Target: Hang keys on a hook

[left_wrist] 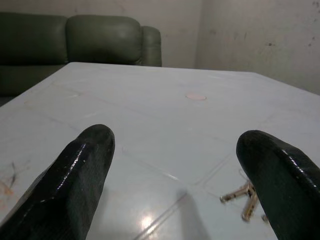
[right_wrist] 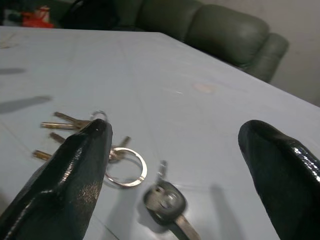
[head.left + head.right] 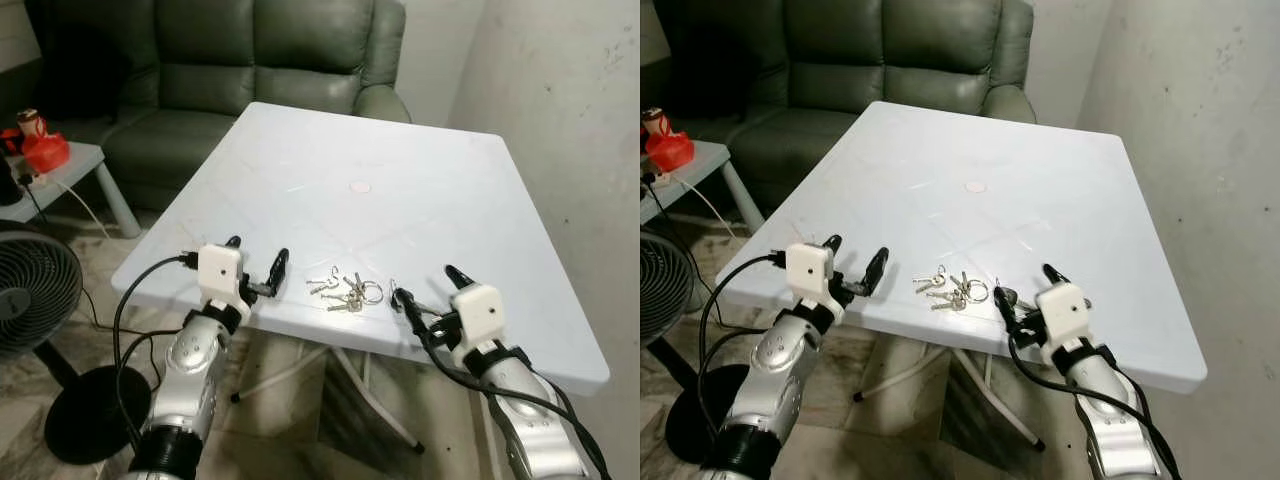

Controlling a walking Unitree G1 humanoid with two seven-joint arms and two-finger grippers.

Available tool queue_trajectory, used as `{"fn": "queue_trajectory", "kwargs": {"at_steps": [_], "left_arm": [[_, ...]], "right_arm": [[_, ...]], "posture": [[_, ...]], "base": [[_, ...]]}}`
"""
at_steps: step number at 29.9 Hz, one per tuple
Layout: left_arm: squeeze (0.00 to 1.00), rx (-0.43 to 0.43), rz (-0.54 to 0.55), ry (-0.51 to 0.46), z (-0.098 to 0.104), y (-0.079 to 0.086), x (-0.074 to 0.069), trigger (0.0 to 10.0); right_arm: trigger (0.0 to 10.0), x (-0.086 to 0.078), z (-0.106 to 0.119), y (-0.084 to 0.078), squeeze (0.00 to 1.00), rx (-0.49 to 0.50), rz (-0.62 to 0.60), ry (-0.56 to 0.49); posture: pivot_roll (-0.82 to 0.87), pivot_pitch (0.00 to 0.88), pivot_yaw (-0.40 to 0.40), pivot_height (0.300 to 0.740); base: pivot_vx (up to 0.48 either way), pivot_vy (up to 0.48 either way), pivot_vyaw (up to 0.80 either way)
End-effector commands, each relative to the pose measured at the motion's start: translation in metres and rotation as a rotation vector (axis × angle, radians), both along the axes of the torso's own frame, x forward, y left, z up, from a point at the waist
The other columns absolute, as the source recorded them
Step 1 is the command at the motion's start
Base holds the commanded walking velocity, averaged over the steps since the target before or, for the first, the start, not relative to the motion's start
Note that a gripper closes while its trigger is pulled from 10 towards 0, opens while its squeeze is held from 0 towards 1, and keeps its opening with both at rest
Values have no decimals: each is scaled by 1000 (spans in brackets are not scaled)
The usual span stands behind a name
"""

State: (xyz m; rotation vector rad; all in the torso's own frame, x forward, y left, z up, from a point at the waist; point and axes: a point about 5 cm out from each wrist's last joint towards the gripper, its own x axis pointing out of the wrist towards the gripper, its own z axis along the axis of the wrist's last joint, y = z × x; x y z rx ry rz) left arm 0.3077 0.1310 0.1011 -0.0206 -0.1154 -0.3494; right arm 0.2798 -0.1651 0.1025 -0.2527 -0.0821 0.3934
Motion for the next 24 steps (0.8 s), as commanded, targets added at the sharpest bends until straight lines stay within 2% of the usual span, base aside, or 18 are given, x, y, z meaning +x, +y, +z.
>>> {"fn": "queue_trajectory", "kwargs": {"at_steps": [1,2,4,9,13,15,18,22,23,24], "left_arm": [[0,6,-41,-26,6,-7,-3,10000],[0,10,-48,-28,5,-9,-8,10000],[0,10,-49,-26,4,-10,-9,10000],[0,11,-72,-22,2,-14,-17,10000],[0,19,-93,-18,3,-18,-22,10000],[0,23,-96,-17,3,-18,-23,10000],[0,28,-97,-11,4,-16,-26,10000],[0,25,-96,-5,4,-14,-28,10000],[0,27,-96,-3,4,-14,-28,10000],[0,29,-97,-1,4,-14,-29,10000]], "right_arm": [[10000,4,5,8,0,-40,32,-1],[10000,4,5,15,0,-54,59,5],[10000,4,5,18,0,-55,66,7],[10000,10,5,26,0,-30,16,44],[10000,19,-1,33,0,51,-90,137],[10000,20,-2,34,0,58,-108,153],[10000,25,-5,37,0,123,-163,201],[10000,28,-6,38,0,130,-183,216],[9333,28,-7,38,0,131,-196,223],[4353,29,-8,37,0,127,-210,228]], "posture": [[18,44,-50,740],[21,52,-53,740],[21,52,-53,740],[29,74,-57,740],[41,90,-56,740],[41,90,-56,740],[50,109,-51,740],[52,114,-50,740],[54,120,-49,740],[54,120,-49,740]], "base": [[0,0,0],[0,0,0],[0,0,0],[0,0,0],[0,0,0],[0,0,0],[0,0,0],[0,0,0],[0,0,0],[0,0,0]]}}
